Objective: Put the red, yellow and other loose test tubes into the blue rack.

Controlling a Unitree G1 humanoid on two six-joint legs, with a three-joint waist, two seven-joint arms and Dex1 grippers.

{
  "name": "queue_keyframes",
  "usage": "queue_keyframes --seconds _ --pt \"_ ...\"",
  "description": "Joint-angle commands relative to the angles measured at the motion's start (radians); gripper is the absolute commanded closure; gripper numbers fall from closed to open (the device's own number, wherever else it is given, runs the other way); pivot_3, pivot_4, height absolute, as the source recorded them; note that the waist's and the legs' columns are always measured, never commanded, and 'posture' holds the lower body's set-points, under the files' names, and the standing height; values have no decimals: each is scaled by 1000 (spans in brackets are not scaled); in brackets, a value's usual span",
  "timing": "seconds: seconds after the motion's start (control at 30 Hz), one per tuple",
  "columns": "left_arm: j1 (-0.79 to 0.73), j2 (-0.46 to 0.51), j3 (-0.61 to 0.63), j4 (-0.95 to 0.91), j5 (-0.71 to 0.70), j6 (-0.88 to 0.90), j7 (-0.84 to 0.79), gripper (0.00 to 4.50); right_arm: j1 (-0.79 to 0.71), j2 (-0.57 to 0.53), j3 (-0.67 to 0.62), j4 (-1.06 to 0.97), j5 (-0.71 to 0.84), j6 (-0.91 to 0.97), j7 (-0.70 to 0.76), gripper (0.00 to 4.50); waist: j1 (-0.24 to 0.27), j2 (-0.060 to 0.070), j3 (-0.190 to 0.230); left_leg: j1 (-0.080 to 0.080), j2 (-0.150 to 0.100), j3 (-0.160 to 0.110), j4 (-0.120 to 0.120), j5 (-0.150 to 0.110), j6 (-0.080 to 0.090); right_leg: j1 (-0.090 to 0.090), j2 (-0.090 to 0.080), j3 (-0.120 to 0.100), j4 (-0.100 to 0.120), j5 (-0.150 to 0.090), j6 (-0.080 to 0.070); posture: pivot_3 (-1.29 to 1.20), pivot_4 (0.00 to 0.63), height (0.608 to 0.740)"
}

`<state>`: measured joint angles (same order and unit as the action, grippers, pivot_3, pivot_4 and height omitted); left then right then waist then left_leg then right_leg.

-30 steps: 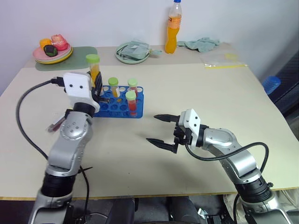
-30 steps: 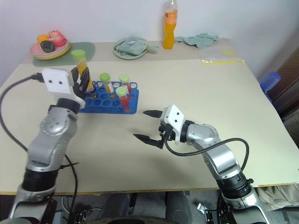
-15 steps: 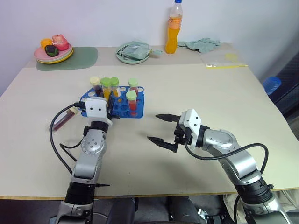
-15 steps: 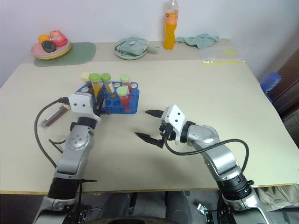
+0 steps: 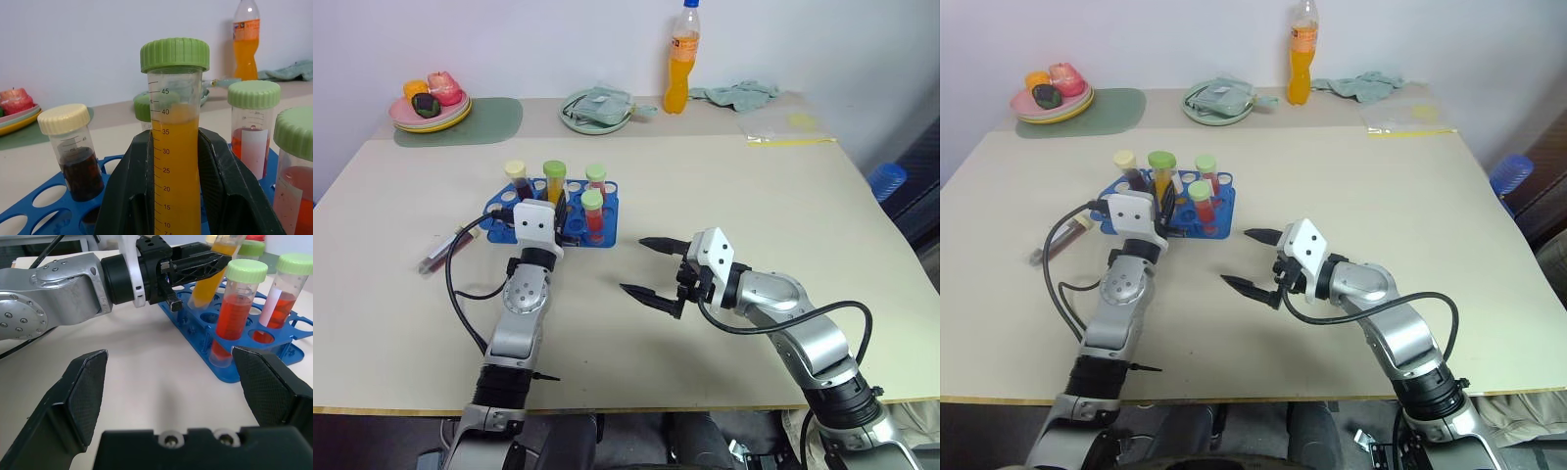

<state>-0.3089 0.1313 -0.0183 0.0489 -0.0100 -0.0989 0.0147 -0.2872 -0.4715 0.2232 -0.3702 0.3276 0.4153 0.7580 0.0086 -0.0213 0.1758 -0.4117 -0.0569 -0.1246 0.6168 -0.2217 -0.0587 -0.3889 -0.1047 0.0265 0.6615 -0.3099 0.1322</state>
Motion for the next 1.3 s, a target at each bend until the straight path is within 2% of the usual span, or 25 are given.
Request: queue_keyframes --seconds 0.03,0.17,0.2,0.37,0.5,0.67,0.7,0.73,0.8,0.87,0.93,1.0,1.1,1.2,1.3 --pt "12 -15 12 -1 -2 -40 -9 3838 -1 8 -8 -41 2 -11 -6 0 0 0 0 0 0 0 0 0 0 0 0 0 0 0 0 0 150 740" --pt "32 -20 28 -5 -11 -55 -22 3838 -3 8 -7 -39 2 -14 -7 0 0 0 0 0 0 0 0 0 0 0 0 0 0 0 0 0 150 740" --pt "37 -24 35 -9 -19 -53 -23 2780 -4 9 -7 -39 2 -14 -7 0 0 0 0 0 0 0 0 0 0 0 0 0 0 0 0 0 150 740" --pt "49 -25 74 -84 -41 -40 -22 438 -7 11 -4 -40 2 -16 -6 0 -5 0 0 0 0 0 0 0 0 0 0 0 1 0 0 0 150 740" --pt "47 8 136 -242 -103 46 -35 438 -6 8 -7 -40 4 -17 -2 0 -12 0 0 0 1 0 0 0 0 -1 1 0 1 0 0 0 150 740" --pt "-34 144 298 -396 -240 283 -44 438 -1 8 -7 -40 7 -18 3 0 -23 0 0 0 1 -2 0 0 0 0 1 0 2 0 0 0 150 740" --pt "-47 189 331 -401 -266 335 -60 438 -3 8 -7 -37 7 -18 4 0 -25 0 0 0 1 -2 0 0 0 0 1 0 2 0 0 0 150 740" --pt "-60 246 368 -396 -294 397 -82 208 -6 7 -9 -34 6 -20 5 0 -26 0 0 1 1 -2 0 0 0 0 1 0 2 0 0 0 150 740" --pt "-89 336 439 -362 -367 544 -106 208 -12 3 -14 -27 6 -22 10 0 -30 0 0 1 1 -2 -1 0 0 -1 2 0 2 0 0 0 150 740" --pt "-114 478 457 -286 -371 694 -160 208 -17 -4 -20 -18 5 -25 18 0 -30 0 0 1 1 -2 -1 0 0 -1 2 0 3 0 0 0 150 740" --pt "-152 605 485 -171 -456 906 -252 208 -20 -9 -24 -8 3 -30 26 0 -30 0 0 2 1 -2 -1 0 0 0 2 -1 3 0 0 0 150 740" --pt "-164 710 459 -76 -460 974 -339 208 -22 -14 -24 -2 2 -33 34 0 -32 0 0 2 1 -2 -1 0 0 0 2 -1 3 0 0 0 150 740" --pt "-227 887 222 119 -375 1082 -521 208 -27 -18 -18 9 -4 -43 46 0 -28 0 1 2 1 -2 -2 0 0 -1 2 -1 3 0 0 0 150 740" --pt "-329 973 7 303 -281 1064 -719 208 -33 -14 -16 14 -9 -47 45 0 -27 0 1 2 1 -2 -2 0 0 0 2 -1 3 0 0 0 150 740" --pt "-469 975 -173 509 -159 999 -877 208 -28 -10 -14 9 -14 -48 38 0 -29 0 1 1 1 -2 -2 1 -1 -1 3 -1 3 0 0 0 150 740"
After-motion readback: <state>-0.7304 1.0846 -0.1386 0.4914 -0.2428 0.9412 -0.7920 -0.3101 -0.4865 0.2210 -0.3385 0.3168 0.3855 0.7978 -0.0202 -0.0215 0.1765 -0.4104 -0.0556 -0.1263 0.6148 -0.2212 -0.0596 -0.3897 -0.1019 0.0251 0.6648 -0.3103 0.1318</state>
